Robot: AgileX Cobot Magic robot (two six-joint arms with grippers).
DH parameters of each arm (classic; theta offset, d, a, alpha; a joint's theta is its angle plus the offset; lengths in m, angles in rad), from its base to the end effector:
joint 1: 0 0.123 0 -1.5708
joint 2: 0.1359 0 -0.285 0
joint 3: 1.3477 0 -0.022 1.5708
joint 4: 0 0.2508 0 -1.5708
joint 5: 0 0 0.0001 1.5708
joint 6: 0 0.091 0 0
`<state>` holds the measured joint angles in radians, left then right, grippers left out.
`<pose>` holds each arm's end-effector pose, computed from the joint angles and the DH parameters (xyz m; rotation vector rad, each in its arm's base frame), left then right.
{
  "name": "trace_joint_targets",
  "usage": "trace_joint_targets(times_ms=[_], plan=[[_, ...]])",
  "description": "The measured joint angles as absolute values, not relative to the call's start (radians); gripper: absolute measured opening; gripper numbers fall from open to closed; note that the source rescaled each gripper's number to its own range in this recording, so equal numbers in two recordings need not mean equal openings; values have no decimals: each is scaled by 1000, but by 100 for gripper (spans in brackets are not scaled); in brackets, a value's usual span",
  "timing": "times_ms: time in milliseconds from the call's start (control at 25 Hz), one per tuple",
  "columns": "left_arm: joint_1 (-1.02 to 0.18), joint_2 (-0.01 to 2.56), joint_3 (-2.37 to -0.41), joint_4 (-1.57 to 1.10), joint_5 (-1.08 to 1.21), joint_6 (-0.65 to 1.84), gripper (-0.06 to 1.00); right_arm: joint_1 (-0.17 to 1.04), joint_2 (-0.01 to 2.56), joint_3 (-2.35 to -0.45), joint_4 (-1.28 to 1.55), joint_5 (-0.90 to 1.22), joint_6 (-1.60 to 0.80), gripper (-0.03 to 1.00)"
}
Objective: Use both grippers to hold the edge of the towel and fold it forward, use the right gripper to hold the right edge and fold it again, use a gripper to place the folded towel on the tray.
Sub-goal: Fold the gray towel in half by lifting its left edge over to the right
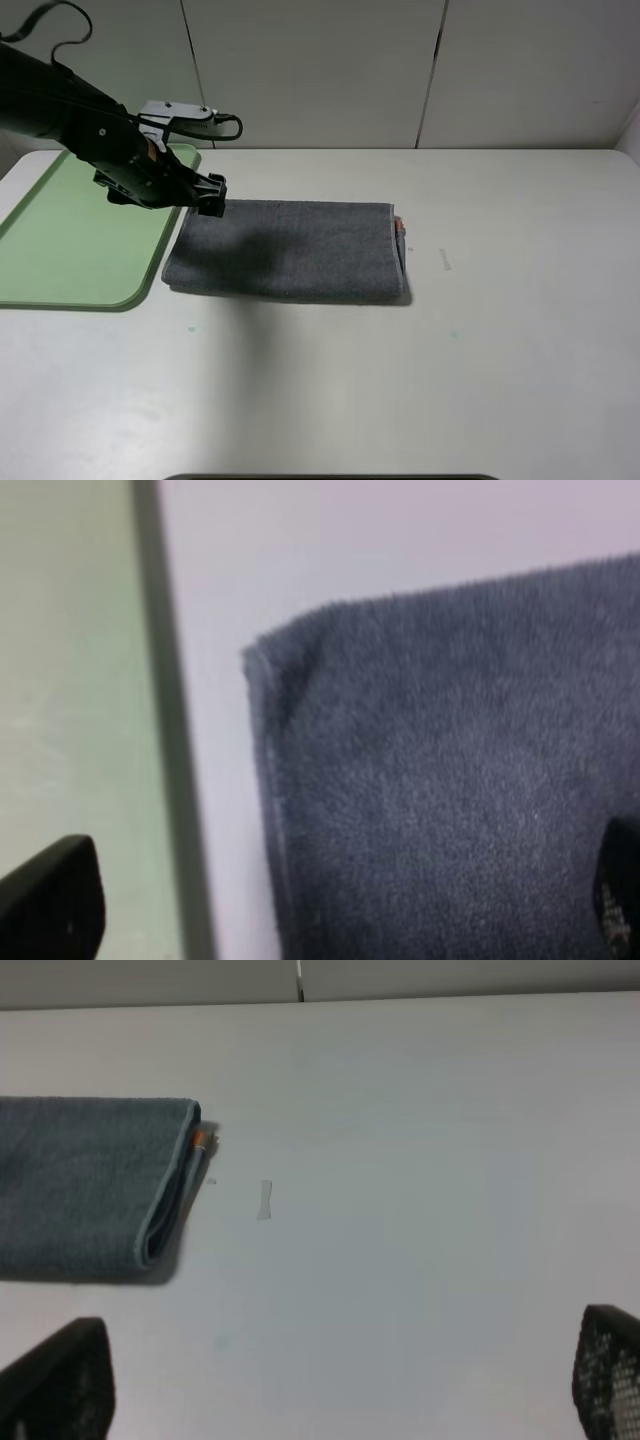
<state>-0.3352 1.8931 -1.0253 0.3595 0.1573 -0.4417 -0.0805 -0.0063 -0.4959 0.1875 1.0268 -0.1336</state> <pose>0.3550 -0.1183 0.1450 0.2876 2.4834 -0.1067 -0.0035 0.0149 0.2800 -0.0580 1.9946 0.0854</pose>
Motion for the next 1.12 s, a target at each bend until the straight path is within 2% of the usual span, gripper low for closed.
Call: trace_joint_targets(times_ms=[480, 920, 1000, 1120], plan=[[-371, 2028, -1025, 307, 26, -412, 98, -81, -6, -496, 188, 1027, -134, 100], [-384, 2063, -1028, 295, 27, -410, 97, -81, -6, -496, 188, 1027, -134, 100], [-384, 2068, -1031, 296, 27, -407, 92, -81, -6, -496, 188, 1027, -134, 100], [-384, 2071, -1031, 296, 26, -406, 77, -81, -6, -496, 189, 1027, -134, 100]])
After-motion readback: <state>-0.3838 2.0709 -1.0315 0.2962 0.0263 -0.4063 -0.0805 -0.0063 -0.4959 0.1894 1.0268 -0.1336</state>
